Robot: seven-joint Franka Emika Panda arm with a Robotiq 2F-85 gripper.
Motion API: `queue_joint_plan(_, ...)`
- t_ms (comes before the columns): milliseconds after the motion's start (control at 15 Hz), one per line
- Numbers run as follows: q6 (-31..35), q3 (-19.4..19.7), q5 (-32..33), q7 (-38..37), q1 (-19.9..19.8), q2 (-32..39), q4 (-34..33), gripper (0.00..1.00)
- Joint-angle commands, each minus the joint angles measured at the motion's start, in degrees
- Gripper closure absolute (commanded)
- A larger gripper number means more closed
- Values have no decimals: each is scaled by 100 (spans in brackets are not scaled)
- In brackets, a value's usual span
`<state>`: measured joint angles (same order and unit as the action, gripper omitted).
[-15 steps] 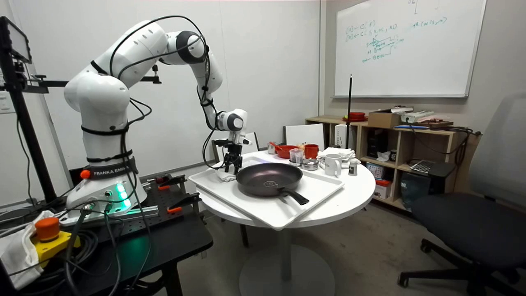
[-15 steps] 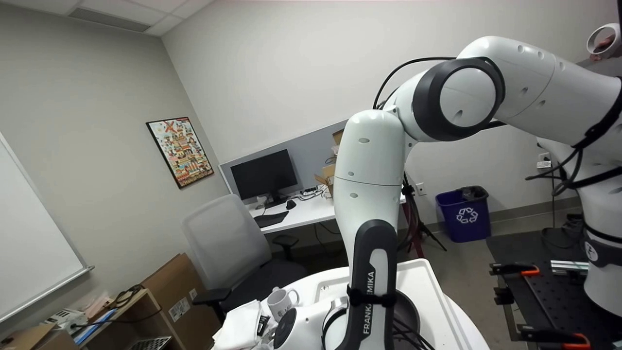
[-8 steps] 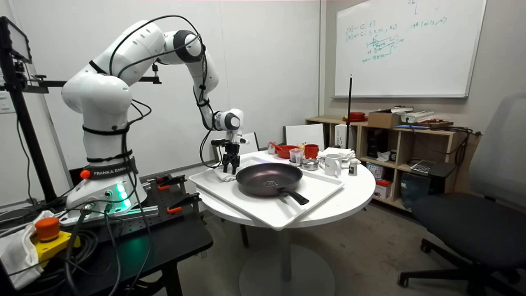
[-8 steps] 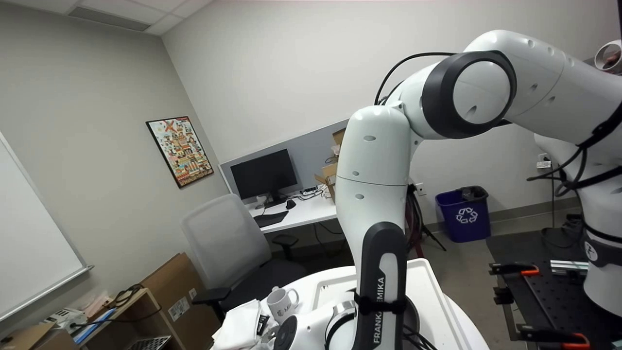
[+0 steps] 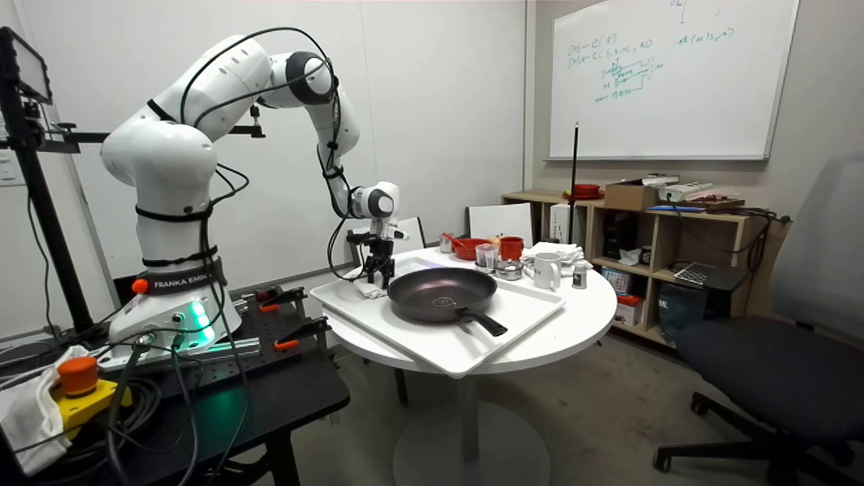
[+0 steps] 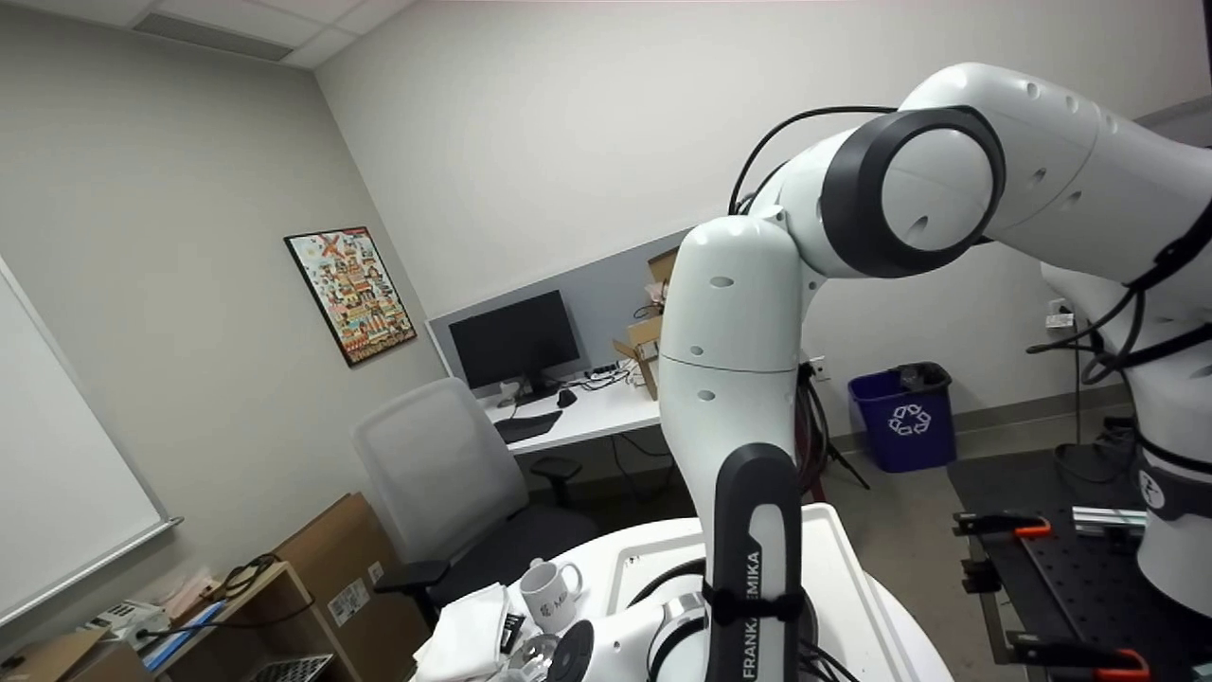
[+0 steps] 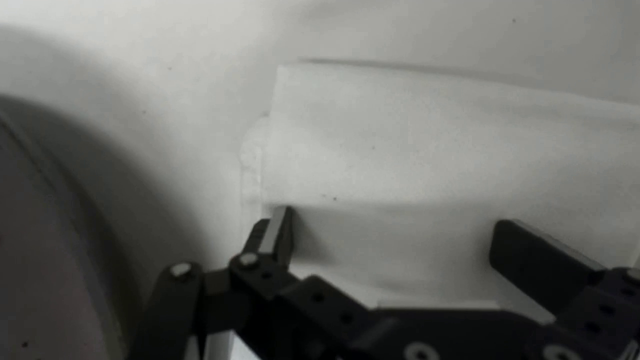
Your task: Use the towel to wipe the pan
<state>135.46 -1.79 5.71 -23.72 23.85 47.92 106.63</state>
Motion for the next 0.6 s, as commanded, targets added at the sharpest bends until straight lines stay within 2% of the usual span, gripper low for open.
queue_joint_plan(0, 424, 161, 243, -165, 208, 148, 192, 26)
queue_joint_plan(533, 791, 244, 356, -184, 439, 70, 402, 87)
